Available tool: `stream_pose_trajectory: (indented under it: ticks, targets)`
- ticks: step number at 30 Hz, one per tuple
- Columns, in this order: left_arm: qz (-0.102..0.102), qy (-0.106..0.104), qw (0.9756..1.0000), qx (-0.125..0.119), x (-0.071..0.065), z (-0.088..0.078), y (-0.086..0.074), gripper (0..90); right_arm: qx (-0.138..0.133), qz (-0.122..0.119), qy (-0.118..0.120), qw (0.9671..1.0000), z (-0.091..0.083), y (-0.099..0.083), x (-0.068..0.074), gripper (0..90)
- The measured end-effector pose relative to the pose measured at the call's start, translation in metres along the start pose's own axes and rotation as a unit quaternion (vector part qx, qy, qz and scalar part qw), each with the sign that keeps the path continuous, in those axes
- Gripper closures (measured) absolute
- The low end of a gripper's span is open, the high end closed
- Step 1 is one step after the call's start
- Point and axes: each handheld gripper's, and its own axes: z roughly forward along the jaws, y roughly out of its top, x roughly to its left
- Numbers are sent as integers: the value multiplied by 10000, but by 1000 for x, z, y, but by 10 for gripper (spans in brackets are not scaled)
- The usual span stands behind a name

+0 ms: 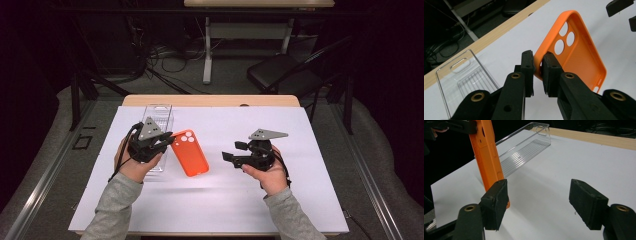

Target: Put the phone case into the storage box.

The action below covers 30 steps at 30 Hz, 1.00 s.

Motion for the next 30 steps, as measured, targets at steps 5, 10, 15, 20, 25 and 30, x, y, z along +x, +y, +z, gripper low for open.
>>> stream_pose_trajectory:
  ticks: [5, 10, 15, 20, 25, 30]
  targets:
    - [-67, -103, 9999, 97, 7, 0, 3, 809, -38, 22, -51, 10000, -3, 1, -3, 315]
    - [-84, -208, 9995, 243, 15, 2, 5, 808, -55, 62, -89, 9999, -6, 1, -7, 315]
    - [132, -138, 9990, 396, 23, 3, 13, 808, -88, 108, -106, 9998, -8, 2, -9, 315]
    - [354, -99, 9981, 485, 26, 4, 20, 808, -46, 115, -92, 9999, -6, 1, -9, 315]
    - [383, -117, 9978, 533, 32, 7, 27, 808, -36, 106, -85, 9999, -6, 1, -10, 315]
    - [486, -105, 9972, 565, 40, 8, 34, 808, -69, 127, -103, 9998, -7, 1, -11, 315]
